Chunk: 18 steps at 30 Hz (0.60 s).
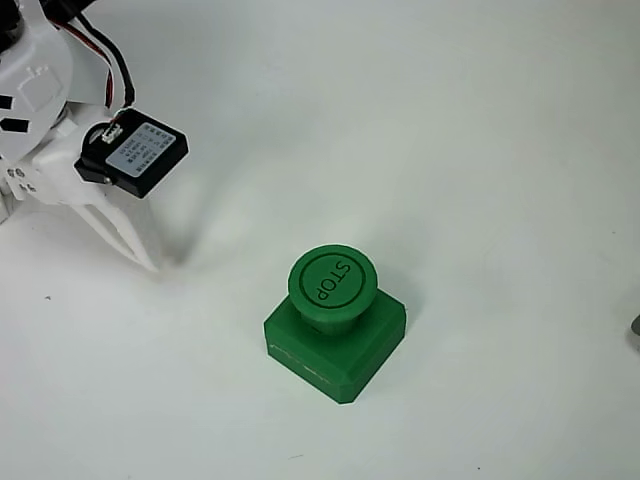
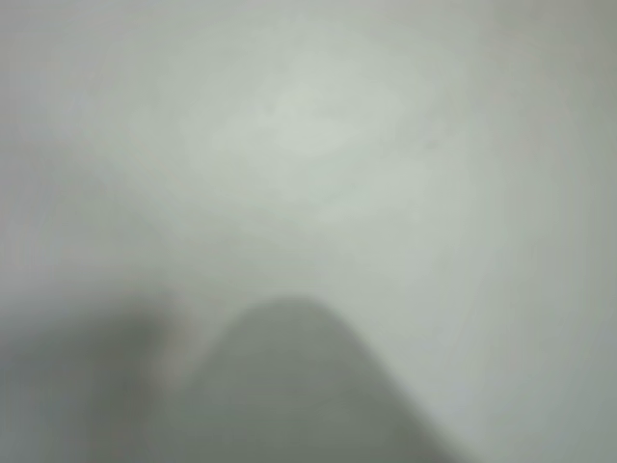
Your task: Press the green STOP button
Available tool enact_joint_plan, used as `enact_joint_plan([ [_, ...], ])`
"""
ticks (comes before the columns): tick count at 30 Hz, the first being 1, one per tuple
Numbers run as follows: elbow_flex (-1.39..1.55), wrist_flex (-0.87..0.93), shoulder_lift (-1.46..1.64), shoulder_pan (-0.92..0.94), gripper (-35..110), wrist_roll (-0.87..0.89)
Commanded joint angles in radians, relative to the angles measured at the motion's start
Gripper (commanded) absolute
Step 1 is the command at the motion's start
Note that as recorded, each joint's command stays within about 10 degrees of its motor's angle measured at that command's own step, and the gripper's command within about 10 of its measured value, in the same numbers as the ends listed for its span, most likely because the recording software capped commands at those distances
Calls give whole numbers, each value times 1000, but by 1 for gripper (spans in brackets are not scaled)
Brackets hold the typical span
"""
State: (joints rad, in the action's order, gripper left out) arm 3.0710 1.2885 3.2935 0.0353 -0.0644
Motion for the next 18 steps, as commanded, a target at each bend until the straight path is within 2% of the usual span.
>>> enact_joint_plan([
  [1, -5, 17, 15, -63, 0, -26],
  [18, -5, 17, 15, -66, 0, -29],
])
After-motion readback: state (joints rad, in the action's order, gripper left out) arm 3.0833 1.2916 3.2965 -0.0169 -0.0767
